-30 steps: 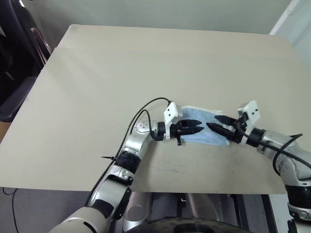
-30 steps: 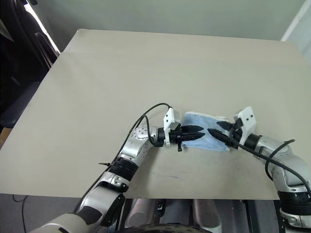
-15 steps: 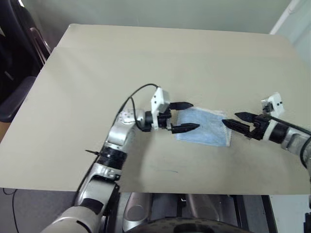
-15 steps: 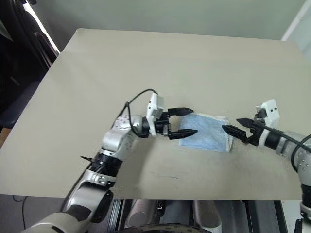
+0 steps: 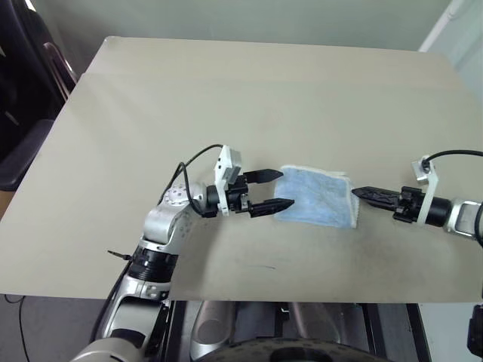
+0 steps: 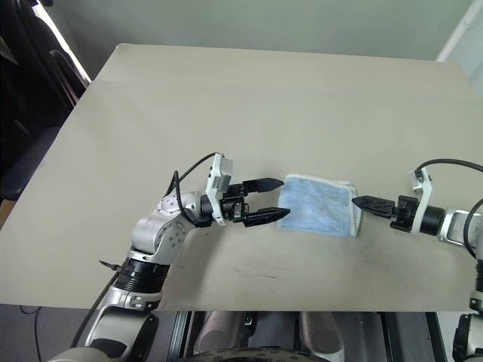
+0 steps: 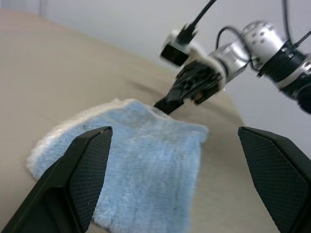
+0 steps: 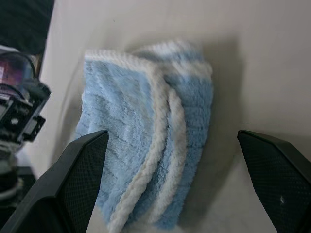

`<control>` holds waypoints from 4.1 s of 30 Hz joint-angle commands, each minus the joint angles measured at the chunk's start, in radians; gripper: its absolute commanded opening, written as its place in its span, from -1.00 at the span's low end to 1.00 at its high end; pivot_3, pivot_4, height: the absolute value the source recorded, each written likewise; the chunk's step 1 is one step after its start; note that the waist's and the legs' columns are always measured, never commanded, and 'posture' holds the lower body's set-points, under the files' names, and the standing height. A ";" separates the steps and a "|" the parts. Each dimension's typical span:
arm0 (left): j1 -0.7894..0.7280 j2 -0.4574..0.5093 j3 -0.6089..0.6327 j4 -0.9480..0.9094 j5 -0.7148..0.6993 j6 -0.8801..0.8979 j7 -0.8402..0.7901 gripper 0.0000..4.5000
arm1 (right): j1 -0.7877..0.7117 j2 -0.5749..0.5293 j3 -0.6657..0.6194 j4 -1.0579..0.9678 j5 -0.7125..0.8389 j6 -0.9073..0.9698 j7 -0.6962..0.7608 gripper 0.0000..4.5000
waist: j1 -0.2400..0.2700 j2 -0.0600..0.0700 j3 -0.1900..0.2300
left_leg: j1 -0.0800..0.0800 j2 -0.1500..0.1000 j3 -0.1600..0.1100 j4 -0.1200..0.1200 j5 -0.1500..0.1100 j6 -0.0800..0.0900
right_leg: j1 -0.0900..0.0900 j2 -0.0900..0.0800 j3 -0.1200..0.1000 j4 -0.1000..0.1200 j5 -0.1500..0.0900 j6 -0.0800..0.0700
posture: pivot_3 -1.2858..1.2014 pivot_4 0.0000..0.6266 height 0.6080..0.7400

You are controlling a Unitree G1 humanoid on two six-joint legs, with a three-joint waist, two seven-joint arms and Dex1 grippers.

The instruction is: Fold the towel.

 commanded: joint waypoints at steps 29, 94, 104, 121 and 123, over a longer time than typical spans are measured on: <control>0.001 0.004 -0.036 -0.023 0.049 -0.050 0.046 1.00 | -0.063 0.143 0.133 -0.040 -0.014 0.050 0.080 -0.03 | -0.022 0.000 -0.001 | 0.005 0.011 0.001 -0.001 -0.002 -0.005 | 0.000 0.007 -0.003 0.001 0.004 -0.016 | 0.03 -0.52 0.36; -0.164 -0.109 -0.036 0.203 0.103 -0.184 -0.016 1.00 | 0.112 0.190 -0.628 0.264 0.113 -0.640 -0.564 -0.98 | 0.007 0.003 0.000 | 0.003 0.009 0.002 -0.001 -0.004 0.000 | 0.002 0.003 -0.001 0.000 0.002 0.001 | 0.03 -0.52 0.36; -0.170 -0.128 -0.045 0.214 0.100 -0.186 -0.014 1.00 | 0.171 0.207 -0.618 0.191 0.124 -0.637 -0.546 -0.52 | 0.015 0.003 0.000 | 0.003 0.009 0.002 -0.001 -0.005 0.001 | 0.003 0.003 -0.001 0.000 0.000 -0.001 | 0.03 -0.52 0.36; -0.180 -0.120 -0.049 0.249 0.139 -0.212 -0.022 1.00 | 0.314 0.172 -0.683 0.059 0.186 -0.549 -0.527 0.98 | 0.018 0.004 0.000 | 0.002 0.009 0.003 0.002 -0.006 0.001 | 0.004 0.002 0.000 0.000 -0.002 -0.002 | 0.03 -0.52 0.36; -0.176 -0.117 -0.046 0.246 0.138 -0.211 -0.022 1.00 | 0.361 0.161 -0.679 0.009 0.150 -0.569 -0.532 0.98 | 0.017 0.004 0.000 | 0.002 0.009 0.003 0.002 -0.006 0.001 | 0.004 0.002 -0.001 0.000 -0.003 -0.002 | 0.03 -0.52 0.36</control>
